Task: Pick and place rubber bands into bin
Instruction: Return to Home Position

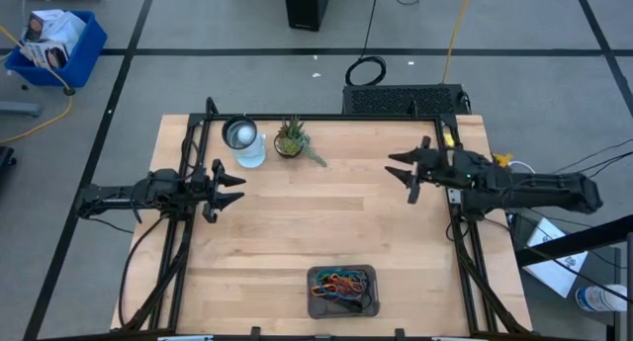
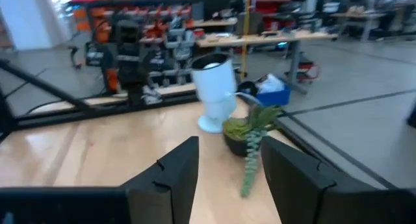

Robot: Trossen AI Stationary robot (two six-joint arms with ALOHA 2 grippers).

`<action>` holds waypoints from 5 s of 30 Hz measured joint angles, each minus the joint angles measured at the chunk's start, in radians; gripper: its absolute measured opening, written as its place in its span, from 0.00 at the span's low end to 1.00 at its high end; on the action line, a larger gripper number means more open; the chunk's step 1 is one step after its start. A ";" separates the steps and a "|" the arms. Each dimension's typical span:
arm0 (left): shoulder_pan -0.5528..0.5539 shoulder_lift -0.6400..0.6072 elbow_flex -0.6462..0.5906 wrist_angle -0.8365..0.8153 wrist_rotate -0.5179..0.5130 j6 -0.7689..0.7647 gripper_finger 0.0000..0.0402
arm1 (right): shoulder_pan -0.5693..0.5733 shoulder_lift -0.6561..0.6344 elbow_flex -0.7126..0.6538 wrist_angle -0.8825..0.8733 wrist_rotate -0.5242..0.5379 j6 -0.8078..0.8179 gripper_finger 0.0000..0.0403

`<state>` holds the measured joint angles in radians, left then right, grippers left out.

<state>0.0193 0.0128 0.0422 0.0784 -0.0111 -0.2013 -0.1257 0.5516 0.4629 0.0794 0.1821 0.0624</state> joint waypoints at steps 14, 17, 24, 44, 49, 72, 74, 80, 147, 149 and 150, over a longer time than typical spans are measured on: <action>0.000 0.000 0.000 0.000 0.006 -0.003 0.50 | 0.000 -0.273 -0.169 -0.008 0.051 0.031 0.40; 0.000 0.000 0.000 0.000 0.007 -0.003 0.50 | 0.000 -0.316 -0.188 -0.012 0.050 0.030 0.40; 0.000 0.000 0.000 0.000 0.008 -0.003 0.50 | 0.000 -0.409 -0.191 -0.120 0.052 0.042 0.40; 0.000 0.000 0.000 -0.003 0.002 0.015 0.50 | 0.000 -0.464 -0.342 0.064 0.053 0.035 0.40; 0.000 0.000 0.000 -0.006 0.002 0.015 0.50 | 0.000 -0.464 -0.361 0.075 0.053 0.047 0.40; 0.000 0.000 0.000 -0.007 0.005 0.014 0.50 | 0.000 -0.464 -0.410 0.060 0.053 0.083 0.40; 0.000 0.000 0.000 -0.007 0.006 0.014 0.50 | 0.000 -0.464 -0.410 0.060 0.053 0.083 0.39; 0.000 0.000 0.000 -0.007 0.006 0.014 0.50 | 0.000 -0.464 -0.410 0.060 0.053 0.083 0.40; 0.000 0.000 0.000 -0.007 0.005 0.014 0.50 | 0.000 -0.463 -0.412 0.060 0.052 0.083 0.39; 0.000 0.000 0.000 -0.007 0.005 0.014 0.50 | 0.000 -0.463 -0.412 0.060 0.052 0.083 0.39; 0.000 0.000 0.000 -0.007 0.005 0.014 0.50 | 0.000 -0.463 -0.413 0.060 0.053 0.083 0.39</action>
<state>0.0193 0.0128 0.0422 0.0711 -0.0059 -0.1874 -0.1253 0.0883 0.0502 0.1392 0.2346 0.1451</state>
